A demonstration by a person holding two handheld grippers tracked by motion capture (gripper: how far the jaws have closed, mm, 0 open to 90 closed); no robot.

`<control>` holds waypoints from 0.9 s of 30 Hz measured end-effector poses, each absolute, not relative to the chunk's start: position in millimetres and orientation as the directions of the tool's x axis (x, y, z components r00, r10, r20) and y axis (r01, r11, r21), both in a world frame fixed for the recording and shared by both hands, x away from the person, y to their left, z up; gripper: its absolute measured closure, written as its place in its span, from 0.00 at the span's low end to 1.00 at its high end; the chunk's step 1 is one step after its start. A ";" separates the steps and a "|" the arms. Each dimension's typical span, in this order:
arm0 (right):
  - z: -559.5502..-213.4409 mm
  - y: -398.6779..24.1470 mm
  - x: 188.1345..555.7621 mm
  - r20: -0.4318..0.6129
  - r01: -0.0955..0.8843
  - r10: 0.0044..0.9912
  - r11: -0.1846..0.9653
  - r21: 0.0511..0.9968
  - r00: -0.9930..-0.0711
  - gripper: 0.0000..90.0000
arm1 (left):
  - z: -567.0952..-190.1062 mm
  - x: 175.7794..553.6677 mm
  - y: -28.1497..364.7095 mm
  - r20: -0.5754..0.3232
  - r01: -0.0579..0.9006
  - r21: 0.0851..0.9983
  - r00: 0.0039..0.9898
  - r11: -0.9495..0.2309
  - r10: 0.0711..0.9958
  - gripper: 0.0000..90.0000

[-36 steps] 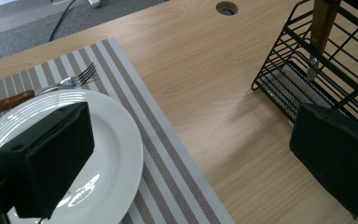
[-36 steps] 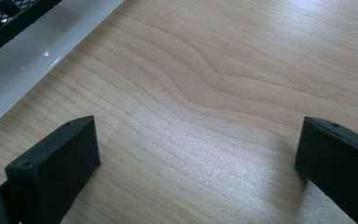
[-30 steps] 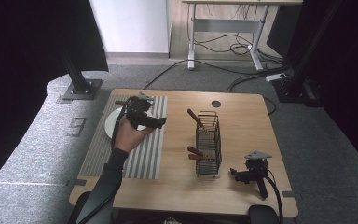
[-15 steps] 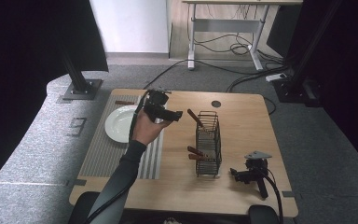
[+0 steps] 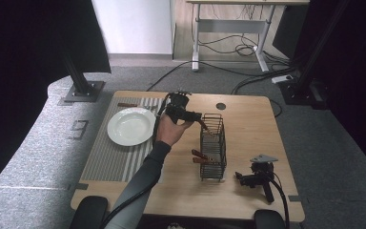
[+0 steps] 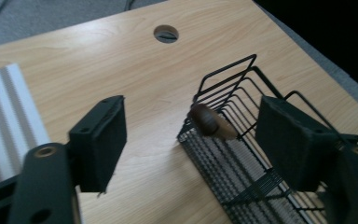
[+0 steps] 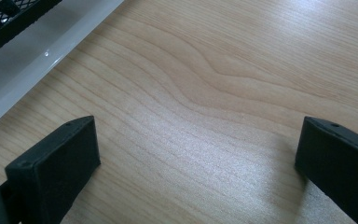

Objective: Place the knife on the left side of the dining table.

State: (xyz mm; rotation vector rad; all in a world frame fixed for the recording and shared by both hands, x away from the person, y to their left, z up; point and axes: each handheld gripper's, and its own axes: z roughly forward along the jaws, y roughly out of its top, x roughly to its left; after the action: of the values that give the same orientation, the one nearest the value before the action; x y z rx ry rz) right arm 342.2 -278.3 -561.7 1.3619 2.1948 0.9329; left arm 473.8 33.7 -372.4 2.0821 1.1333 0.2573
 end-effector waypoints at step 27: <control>-561.7 -278.3 342.2 0.015 0.631 0.893 0.306 0.713 -0.451 0.00 | -382.2 478.5 28.7 -0.347 0.685 0.682 0.612 -0.258 0.711 0.86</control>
State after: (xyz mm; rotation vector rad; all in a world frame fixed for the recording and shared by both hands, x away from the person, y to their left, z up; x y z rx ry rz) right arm 342.2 -278.3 -561.7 1.3604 2.1952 0.9320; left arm 478.5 28.7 -382.2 1.9863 1.1021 0.0381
